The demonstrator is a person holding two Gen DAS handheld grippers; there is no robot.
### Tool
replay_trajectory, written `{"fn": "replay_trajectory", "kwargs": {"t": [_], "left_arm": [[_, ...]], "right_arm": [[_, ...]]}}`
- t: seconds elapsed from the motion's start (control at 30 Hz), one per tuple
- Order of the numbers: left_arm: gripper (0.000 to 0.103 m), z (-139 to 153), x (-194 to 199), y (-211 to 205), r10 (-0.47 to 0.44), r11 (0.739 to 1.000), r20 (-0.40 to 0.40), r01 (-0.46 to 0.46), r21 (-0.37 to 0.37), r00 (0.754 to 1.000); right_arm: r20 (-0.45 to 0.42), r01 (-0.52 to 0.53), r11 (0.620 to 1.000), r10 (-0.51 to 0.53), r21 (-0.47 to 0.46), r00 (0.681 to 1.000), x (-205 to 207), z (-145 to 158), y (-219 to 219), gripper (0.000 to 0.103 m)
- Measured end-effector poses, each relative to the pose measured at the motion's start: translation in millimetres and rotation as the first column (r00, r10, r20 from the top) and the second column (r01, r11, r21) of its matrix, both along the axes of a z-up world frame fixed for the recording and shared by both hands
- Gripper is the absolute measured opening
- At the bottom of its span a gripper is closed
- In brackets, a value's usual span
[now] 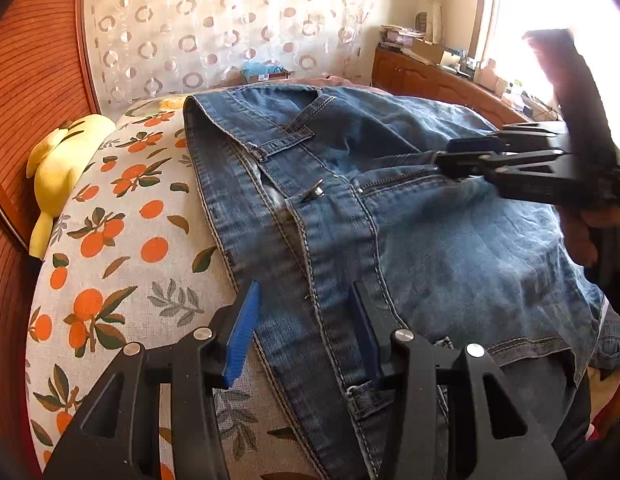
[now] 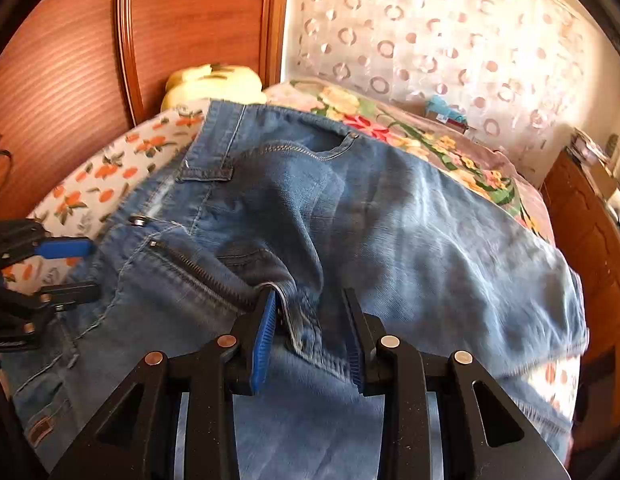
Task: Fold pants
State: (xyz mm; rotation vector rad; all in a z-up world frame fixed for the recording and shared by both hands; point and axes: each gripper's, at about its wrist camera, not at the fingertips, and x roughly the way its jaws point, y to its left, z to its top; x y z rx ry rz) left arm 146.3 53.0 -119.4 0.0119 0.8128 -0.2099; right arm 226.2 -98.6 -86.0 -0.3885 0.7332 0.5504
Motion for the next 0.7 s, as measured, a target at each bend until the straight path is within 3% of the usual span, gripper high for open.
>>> {"fn": "replay_trajectory", "kwargs": {"t": [0.13, 0.33, 0.43, 0.5, 0.6, 0.7], "left_arm": [[0.047, -1.0, -2.9, -0.3, 0.004, 1.000, 0.009, -0.004, 0.012, 1.000], [0.047, -1.3, -4.0, 6.5, 0.006, 0.999, 0.010, -0.005, -0.049, 1.000], [0.047, -1.5, -4.4, 5.9, 0.005, 0.999, 0.011, -0.004, -0.048, 1.000], [0.047, -1.2, -4.2, 4.4, 0.004, 0.999, 0.011, -0.004, -0.042, 1.000], [0.047, -0.5, -4.1, 4.4, 0.004, 0.999, 0.011, -0.004, -0.046, 1.000], [0.047, -1.1, -4.0, 3.7, 0.004, 0.999, 0.011, -0.004, -0.041, 1.000]], "right_arm": [[0.010, -0.043, 0.995, 0.044, -0.092, 0.999, 6.0, 2.5, 13.2, 0.033], [0.019, -0.069, 0.991, 0.071, -0.115, 0.997, 9.4, 7.5, 21.1, 0.032], [0.028, -0.110, 0.989, 0.114, -0.101, 0.993, 1.4, 10.6, 20.0, 0.012], [0.063, -0.121, 0.987, 0.128, -0.105, 0.990, -4.5, 11.9, 21.1, 0.008], [0.079, -0.099, 0.995, 0.099, -0.009, 0.992, -5.1, 22.8, 9.8, 0.006], [0.067, 0.017, 0.980, -0.031, 0.196, 0.997, 7.5, 40.4, -22.5, 0.005]]}}
